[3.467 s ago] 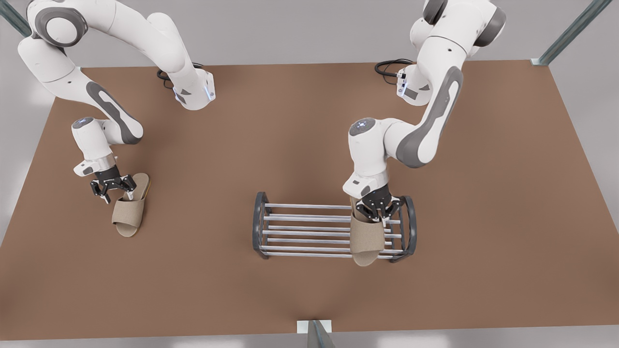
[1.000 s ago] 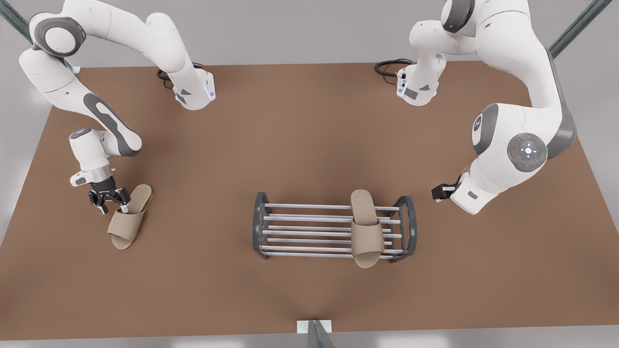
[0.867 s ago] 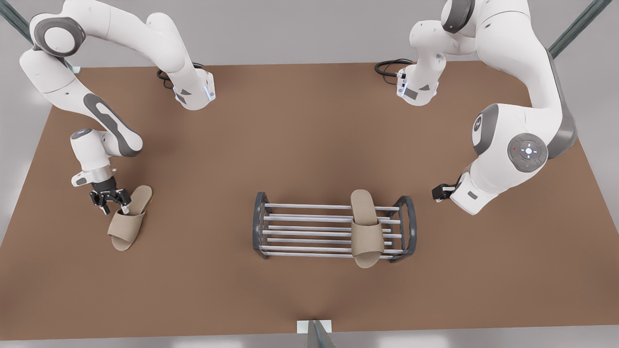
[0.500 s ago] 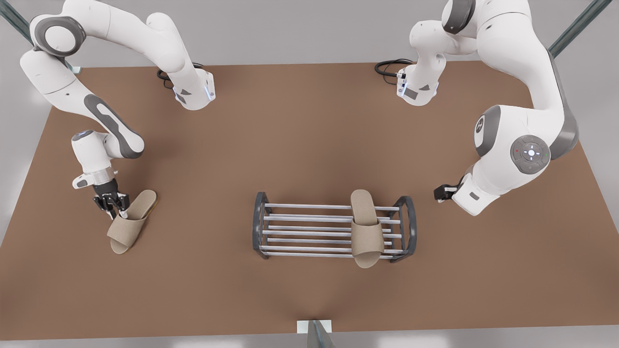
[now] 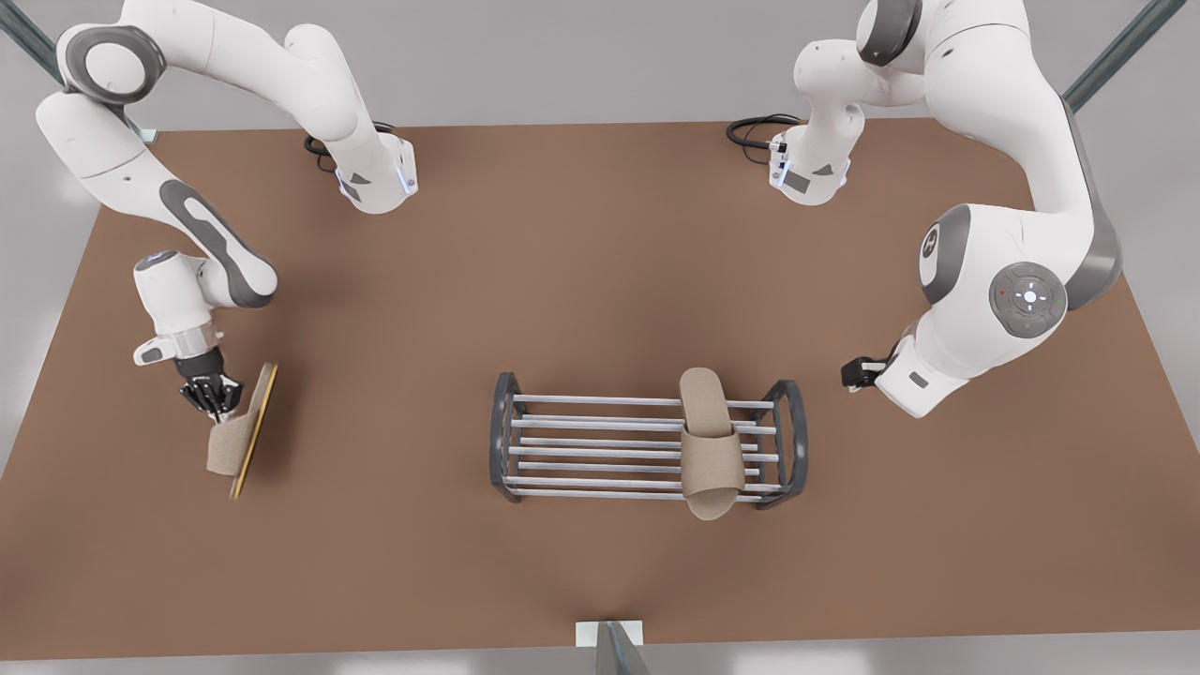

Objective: Place the right shoe on the shoe rack with the right arm, and place the left shoe on the shoe rack with the left arm

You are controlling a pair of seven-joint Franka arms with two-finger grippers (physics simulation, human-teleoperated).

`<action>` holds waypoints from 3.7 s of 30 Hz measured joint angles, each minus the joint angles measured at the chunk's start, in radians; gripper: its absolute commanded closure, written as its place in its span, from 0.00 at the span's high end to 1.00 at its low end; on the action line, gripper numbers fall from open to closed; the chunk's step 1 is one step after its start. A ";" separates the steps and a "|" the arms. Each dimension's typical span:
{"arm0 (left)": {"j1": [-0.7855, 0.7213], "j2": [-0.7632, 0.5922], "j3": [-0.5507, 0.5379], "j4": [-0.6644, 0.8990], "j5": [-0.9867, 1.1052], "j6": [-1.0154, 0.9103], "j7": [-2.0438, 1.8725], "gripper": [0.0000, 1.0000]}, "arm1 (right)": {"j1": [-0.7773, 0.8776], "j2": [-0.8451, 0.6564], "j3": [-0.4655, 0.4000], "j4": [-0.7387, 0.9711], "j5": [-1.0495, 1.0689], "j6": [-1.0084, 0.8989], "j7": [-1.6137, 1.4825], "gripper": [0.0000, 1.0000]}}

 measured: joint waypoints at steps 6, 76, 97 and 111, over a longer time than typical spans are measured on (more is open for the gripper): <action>0.001 0.000 0.000 0.000 0.000 0.000 0.004 1.00 | -0.016 -0.004 0.025 0.001 -0.001 0.001 0.030 0.21; 0.013 -0.002 0.000 -0.004 0.001 -0.002 0.015 1.00 | 0.316 -0.417 0.488 0.316 0.330 -0.691 0.652 0.21; 0.017 0.001 0.000 -0.002 -0.001 -0.002 0.014 1.00 | 1.048 -0.503 0.003 0.603 0.460 -0.878 0.916 0.21; 0.022 0.002 0.000 -0.003 -0.002 -0.002 0.014 1.00 | 1.831 -0.411 -0.691 0.799 0.597 -0.950 1.065 0.21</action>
